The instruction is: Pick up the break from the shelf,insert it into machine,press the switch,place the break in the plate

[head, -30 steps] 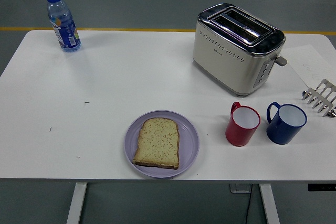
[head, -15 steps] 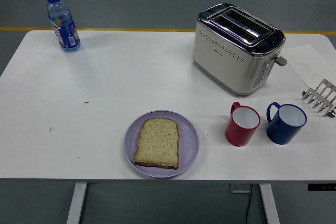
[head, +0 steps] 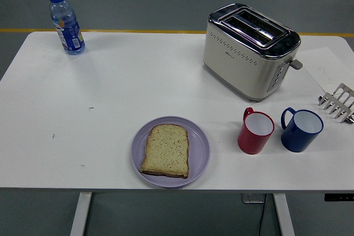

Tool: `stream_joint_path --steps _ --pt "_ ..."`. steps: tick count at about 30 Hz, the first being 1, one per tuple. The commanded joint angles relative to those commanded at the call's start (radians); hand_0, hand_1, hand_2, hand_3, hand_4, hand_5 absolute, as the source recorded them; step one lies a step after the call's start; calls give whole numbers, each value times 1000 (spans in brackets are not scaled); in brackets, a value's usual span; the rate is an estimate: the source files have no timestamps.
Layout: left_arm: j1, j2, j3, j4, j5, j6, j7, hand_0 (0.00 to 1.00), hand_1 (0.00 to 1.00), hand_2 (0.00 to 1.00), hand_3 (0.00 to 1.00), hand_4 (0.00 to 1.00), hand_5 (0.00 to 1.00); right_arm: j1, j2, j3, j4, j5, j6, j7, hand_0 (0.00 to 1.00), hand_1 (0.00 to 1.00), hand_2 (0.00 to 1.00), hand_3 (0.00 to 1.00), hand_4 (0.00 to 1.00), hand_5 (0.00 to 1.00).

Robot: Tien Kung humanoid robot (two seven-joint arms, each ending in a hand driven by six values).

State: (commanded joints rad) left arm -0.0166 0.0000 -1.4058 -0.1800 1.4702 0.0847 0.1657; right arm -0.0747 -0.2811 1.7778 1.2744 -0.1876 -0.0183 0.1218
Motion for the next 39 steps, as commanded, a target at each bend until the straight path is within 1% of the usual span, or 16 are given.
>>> stream_joint_path --steps 19,39 --pt "-13 0 9 0 -14 0 -6 695 758 788 704 414 947 17 11 -5 -5 13 3 -6 695 657 689 615 446 191" --pt "-19 0 -5 0 1 -2 -9 694 757 787 703 415 947 23 17 -3 -8 30 10 -10 693 650 681 612 441 191"
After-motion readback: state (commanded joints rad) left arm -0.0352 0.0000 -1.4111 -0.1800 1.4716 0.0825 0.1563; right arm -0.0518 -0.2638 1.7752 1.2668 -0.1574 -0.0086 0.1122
